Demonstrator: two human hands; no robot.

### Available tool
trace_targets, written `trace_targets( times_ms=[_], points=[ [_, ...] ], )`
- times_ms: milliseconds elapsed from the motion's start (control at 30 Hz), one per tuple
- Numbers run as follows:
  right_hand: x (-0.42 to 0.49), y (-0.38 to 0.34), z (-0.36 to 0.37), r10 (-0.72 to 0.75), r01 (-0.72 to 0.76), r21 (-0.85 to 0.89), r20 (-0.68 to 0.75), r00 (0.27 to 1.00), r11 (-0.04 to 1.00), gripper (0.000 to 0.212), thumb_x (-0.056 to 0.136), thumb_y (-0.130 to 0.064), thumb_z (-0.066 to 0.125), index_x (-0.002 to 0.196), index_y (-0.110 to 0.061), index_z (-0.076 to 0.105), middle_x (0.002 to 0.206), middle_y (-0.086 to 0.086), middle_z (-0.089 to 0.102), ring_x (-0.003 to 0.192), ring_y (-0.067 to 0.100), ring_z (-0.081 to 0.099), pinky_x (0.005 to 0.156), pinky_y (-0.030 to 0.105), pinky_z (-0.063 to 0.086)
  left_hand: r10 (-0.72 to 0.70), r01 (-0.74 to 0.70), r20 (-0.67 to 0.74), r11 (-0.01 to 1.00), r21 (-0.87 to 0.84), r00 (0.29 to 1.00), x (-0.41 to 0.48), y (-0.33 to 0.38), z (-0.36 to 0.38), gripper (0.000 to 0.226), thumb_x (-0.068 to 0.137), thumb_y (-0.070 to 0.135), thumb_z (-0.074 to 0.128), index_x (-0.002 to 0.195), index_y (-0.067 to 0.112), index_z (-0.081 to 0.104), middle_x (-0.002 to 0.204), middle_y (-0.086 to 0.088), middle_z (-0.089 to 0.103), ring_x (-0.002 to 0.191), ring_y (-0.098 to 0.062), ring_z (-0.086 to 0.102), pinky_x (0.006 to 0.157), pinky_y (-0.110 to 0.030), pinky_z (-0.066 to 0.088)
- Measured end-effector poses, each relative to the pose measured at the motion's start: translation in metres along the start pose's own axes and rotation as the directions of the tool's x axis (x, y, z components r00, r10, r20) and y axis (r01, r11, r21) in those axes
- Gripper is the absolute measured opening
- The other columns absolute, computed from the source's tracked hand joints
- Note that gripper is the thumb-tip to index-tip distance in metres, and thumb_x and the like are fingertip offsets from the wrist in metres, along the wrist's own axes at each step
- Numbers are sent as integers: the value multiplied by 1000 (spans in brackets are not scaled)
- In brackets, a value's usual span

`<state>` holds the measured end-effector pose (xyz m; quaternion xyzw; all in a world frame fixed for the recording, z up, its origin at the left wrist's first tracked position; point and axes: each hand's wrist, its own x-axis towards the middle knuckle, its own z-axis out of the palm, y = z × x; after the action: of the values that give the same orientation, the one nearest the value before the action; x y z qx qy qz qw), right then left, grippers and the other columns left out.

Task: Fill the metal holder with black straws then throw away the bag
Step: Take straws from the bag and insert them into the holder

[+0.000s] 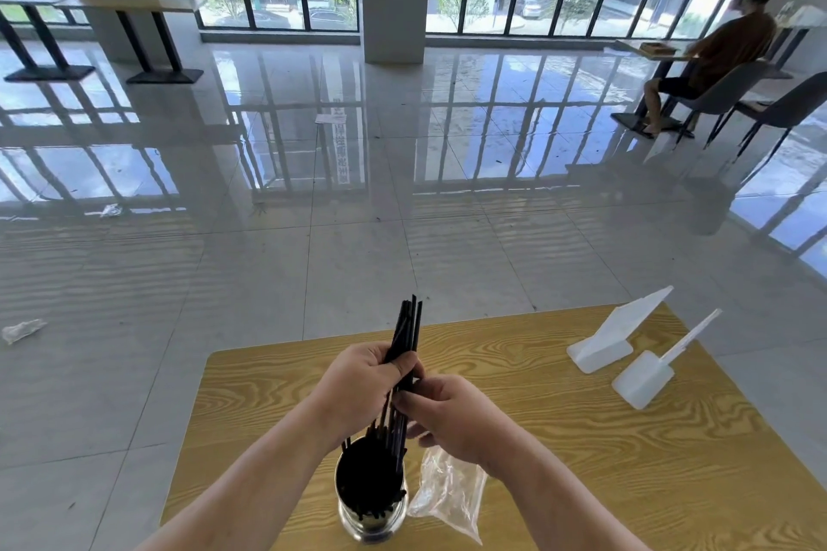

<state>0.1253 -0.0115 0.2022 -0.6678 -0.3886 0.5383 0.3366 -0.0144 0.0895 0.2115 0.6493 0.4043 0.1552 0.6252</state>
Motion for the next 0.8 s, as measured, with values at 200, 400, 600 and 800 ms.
trace_targets(
  times_ms=[200, 400, 600, 800],
  points=[
    [1, 3, -6, -73, 79, 10, -280, 957, 997, 47, 85, -66, 66, 96, -20, 70, 75, -4, 75, 60, 9, 59, 59, 31, 50, -28, 32, -36, 995, 94, 999, 2, -9, -4, 27, 106, 32, 65, 88, 18, 80, 86, -2, 83, 80, -21, 77, 90, -51, 63],
    [7, -4, -3, -207, 209, -22, -289, 935, 978, 44, 83, -76, 65, 101, -36, 66, 91, 10, 77, 69, 11, 67, 68, 36, 57, 18, -25, 24, 934, 356, 1000, 2, -11, 5, 31, 104, 35, 58, 80, 43, 75, 75, 19, 77, 61, 0, 66, 60, -27, 53],
    [16, -5, -3, -219, 209, -66, -339, 915, 976, 30, 92, -63, 66, 94, -33, 68, 90, -6, 78, 79, 10, 74, 71, 34, 61, 119, -95, -4, 816, 571, 993, 0, -5, 10, 38, 105, 43, 52, 72, 58, 61, 76, 24, 73, 70, 2, 66, 57, -21, 46],
    [20, -6, -4, -300, 238, -212, -340, 891, 948, 27, 103, -55, 55, 86, -34, 58, 79, -28, 68, 71, -4, 64, 56, 10, 43, 134, -104, -24, 861, 499, 991, 0, -6, 8, 35, 106, 43, 54, 79, 63, 65, 83, 29, 75, 76, 4, 68, 63, -22, 49]
  ],
)
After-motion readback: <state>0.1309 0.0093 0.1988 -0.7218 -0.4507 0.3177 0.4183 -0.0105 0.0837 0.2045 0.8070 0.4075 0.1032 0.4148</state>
